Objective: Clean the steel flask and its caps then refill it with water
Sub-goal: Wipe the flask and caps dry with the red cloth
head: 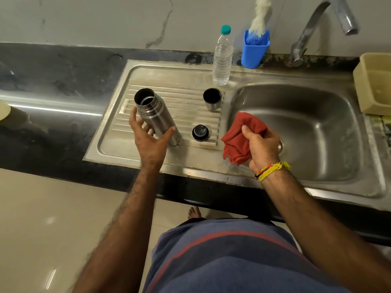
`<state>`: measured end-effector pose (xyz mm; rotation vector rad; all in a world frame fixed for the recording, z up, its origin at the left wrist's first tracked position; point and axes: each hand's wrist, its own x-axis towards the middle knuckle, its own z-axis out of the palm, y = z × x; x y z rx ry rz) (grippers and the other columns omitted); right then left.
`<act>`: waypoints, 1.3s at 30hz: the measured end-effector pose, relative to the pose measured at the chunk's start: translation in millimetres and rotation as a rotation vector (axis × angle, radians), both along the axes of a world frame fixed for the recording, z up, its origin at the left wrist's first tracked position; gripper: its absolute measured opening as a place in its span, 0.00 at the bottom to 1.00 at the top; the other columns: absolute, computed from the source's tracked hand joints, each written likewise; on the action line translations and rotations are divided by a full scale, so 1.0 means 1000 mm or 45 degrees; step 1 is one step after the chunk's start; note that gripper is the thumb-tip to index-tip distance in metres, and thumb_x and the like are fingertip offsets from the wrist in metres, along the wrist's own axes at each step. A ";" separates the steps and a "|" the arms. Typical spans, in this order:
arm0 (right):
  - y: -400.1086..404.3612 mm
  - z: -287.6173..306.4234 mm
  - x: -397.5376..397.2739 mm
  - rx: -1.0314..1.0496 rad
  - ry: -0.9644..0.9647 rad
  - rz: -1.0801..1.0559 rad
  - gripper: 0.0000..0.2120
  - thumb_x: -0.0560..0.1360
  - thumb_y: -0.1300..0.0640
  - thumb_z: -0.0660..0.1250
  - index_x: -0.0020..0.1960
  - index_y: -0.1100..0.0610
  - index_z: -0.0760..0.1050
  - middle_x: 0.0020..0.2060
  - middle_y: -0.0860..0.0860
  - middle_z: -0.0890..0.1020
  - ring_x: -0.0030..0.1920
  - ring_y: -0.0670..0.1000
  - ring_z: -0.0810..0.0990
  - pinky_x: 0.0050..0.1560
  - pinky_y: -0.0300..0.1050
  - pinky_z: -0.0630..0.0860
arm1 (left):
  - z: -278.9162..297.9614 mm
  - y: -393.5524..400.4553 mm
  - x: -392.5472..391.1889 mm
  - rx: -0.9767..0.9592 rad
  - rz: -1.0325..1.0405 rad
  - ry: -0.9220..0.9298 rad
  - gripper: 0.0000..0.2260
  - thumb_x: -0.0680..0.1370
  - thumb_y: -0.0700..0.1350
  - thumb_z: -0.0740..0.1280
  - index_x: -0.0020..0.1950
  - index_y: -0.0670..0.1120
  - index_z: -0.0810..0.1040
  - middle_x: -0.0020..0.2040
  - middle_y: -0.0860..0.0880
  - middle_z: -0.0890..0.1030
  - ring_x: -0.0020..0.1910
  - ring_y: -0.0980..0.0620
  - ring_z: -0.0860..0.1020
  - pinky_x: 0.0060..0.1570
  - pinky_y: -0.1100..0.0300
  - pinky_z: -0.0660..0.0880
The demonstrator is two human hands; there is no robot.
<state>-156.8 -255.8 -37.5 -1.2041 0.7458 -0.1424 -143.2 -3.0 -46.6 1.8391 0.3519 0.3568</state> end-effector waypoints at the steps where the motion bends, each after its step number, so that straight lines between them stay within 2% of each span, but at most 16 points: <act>1: -0.001 -0.002 0.000 -0.001 0.007 -0.008 0.06 0.72 0.62 0.76 0.48 0.57 0.82 0.48 0.58 0.86 0.48 0.58 0.86 0.49 0.63 0.83 | 0.001 -0.001 -0.002 0.000 0.012 -0.018 0.52 0.68 0.41 0.82 0.82 0.54 0.52 0.75 0.45 0.69 0.70 0.48 0.75 0.70 0.44 0.74; 5: -0.007 -0.007 -0.003 -0.003 0.011 -0.019 0.07 0.71 0.62 0.77 0.48 0.58 0.83 0.47 0.58 0.86 0.48 0.58 0.86 0.50 0.63 0.82 | 0.009 -0.011 -0.019 0.175 0.179 -0.265 0.53 0.68 0.45 0.83 0.82 0.45 0.52 0.80 0.41 0.60 0.78 0.44 0.64 0.77 0.39 0.62; 7: -0.010 -0.009 -0.004 -0.002 0.029 -0.011 0.09 0.72 0.62 0.76 0.51 0.59 0.82 0.48 0.57 0.86 0.48 0.57 0.86 0.48 0.60 0.83 | 0.008 -0.023 -0.032 0.408 0.211 -0.481 0.45 0.68 0.44 0.84 0.76 0.39 0.60 0.75 0.38 0.65 0.75 0.40 0.66 0.75 0.39 0.63; 9: -0.015 -0.010 -0.005 -0.021 0.037 0.007 0.11 0.72 0.62 0.76 0.54 0.61 0.82 0.48 0.56 0.86 0.48 0.56 0.86 0.46 0.55 0.84 | 0.003 -0.041 -0.042 0.548 0.090 -0.574 0.36 0.69 0.44 0.83 0.70 0.39 0.68 0.67 0.36 0.72 0.68 0.39 0.71 0.72 0.45 0.68; 11: -0.018 -0.010 -0.005 -0.024 0.018 0.025 0.13 0.71 0.62 0.76 0.55 0.62 0.82 0.48 0.56 0.86 0.48 0.55 0.86 0.45 0.52 0.83 | -0.008 -0.057 -0.042 0.541 -0.147 -0.443 0.29 0.73 0.46 0.80 0.68 0.43 0.70 0.65 0.43 0.75 0.65 0.46 0.74 0.68 0.52 0.73; 13: -0.021 -0.007 -0.007 -0.031 0.001 0.028 0.13 0.71 0.63 0.77 0.55 0.62 0.82 0.47 0.54 0.86 0.47 0.52 0.86 0.45 0.48 0.83 | -0.018 -0.067 -0.030 0.420 -0.300 -0.152 0.28 0.74 0.48 0.78 0.70 0.46 0.71 0.66 0.51 0.75 0.66 0.52 0.74 0.68 0.50 0.74; 15: -0.025 -0.004 -0.008 -0.046 -0.015 0.018 0.12 0.70 0.64 0.77 0.53 0.62 0.82 0.45 0.53 0.86 0.44 0.50 0.86 0.43 0.45 0.82 | -0.025 -0.073 -0.014 0.327 -0.330 0.043 0.33 0.73 0.47 0.79 0.74 0.47 0.70 0.69 0.51 0.75 0.69 0.53 0.73 0.72 0.49 0.71; 18: -0.030 0.000 -0.009 -0.073 -0.032 0.001 0.12 0.70 0.64 0.77 0.53 0.62 0.82 0.43 0.51 0.86 0.42 0.47 0.85 0.41 0.41 0.82 | -0.035 -0.079 0.010 0.255 -0.350 0.255 0.39 0.70 0.46 0.81 0.77 0.43 0.67 0.73 0.46 0.74 0.72 0.50 0.71 0.73 0.59 0.66; 21: -0.037 0.003 -0.007 -0.102 -0.040 -0.023 0.13 0.71 0.64 0.76 0.54 0.64 0.81 0.43 0.52 0.85 0.41 0.47 0.84 0.42 0.40 0.81 | -0.041 -0.082 0.022 0.250 -0.324 0.320 0.30 0.69 0.44 0.82 0.68 0.41 0.76 0.61 0.48 0.82 0.63 0.49 0.80 0.61 0.67 0.73; 24: -0.048 0.004 -0.011 -0.163 -0.050 -0.048 0.07 0.71 0.65 0.76 0.48 0.61 0.82 0.40 0.51 0.84 0.38 0.47 0.83 0.41 0.43 0.80 | -0.035 -0.090 0.018 0.362 -0.366 0.184 0.24 0.68 0.44 0.82 0.61 0.47 0.79 0.56 0.51 0.81 0.55 0.51 0.81 0.59 0.55 0.79; 27: -0.064 0.002 -0.018 -0.606 -0.171 0.052 0.10 0.70 0.65 0.76 0.42 0.51 0.80 0.36 0.47 0.82 0.38 0.46 0.79 0.42 0.41 0.76 | -0.021 -0.112 0.009 0.377 -0.536 0.034 0.26 0.68 0.43 0.82 0.62 0.53 0.77 0.58 0.52 0.78 0.55 0.50 0.81 0.54 0.50 0.83; 29: -0.061 0.008 -0.019 -0.833 -0.273 0.264 0.13 0.70 0.66 0.74 0.50 0.51 0.82 0.41 0.46 0.85 0.41 0.44 0.81 0.44 0.36 0.77 | -0.008 -0.134 0.006 0.420 -0.660 -0.031 0.25 0.67 0.43 0.82 0.62 0.50 0.79 0.57 0.52 0.80 0.53 0.51 0.83 0.51 0.53 0.83; 31: -0.055 0.014 -0.018 -1.078 -0.396 0.439 0.25 0.67 0.68 0.73 0.62 0.50 0.82 0.55 0.48 0.85 0.53 0.46 0.83 0.56 0.42 0.79 | 0.005 -0.157 0.008 0.502 -0.763 -0.060 0.24 0.66 0.45 0.82 0.60 0.46 0.82 0.52 0.53 0.84 0.47 0.54 0.83 0.48 0.61 0.81; 33: -0.050 0.019 -0.020 -1.419 -0.503 0.495 0.33 0.62 0.69 0.74 0.65 0.53 0.80 0.64 0.54 0.81 0.61 0.55 0.81 0.64 0.51 0.77 | 0.021 -0.170 0.012 0.558 -0.783 -0.087 0.22 0.65 0.47 0.83 0.56 0.45 0.84 0.43 0.59 0.82 0.39 0.60 0.80 0.42 0.75 0.72; 36: -0.064 0.019 -0.027 -1.797 -0.645 0.484 0.34 0.59 0.70 0.79 0.64 0.58 0.80 0.64 0.60 0.80 0.59 0.62 0.82 0.58 0.56 0.80 | 0.036 -0.173 0.018 0.528 -0.814 -0.092 0.21 0.64 0.48 0.82 0.55 0.45 0.85 0.36 0.65 0.78 0.33 0.70 0.77 0.38 0.80 0.68; 39: -0.077 0.013 -0.031 -1.984 -0.657 0.473 0.33 0.59 0.69 0.79 0.64 0.60 0.79 0.64 0.61 0.79 0.59 0.64 0.81 0.57 0.58 0.80 | 0.040 -0.184 0.017 0.581 -0.810 -0.089 0.19 0.66 0.47 0.81 0.56 0.45 0.86 0.41 0.53 0.85 0.34 0.65 0.77 0.39 0.79 0.69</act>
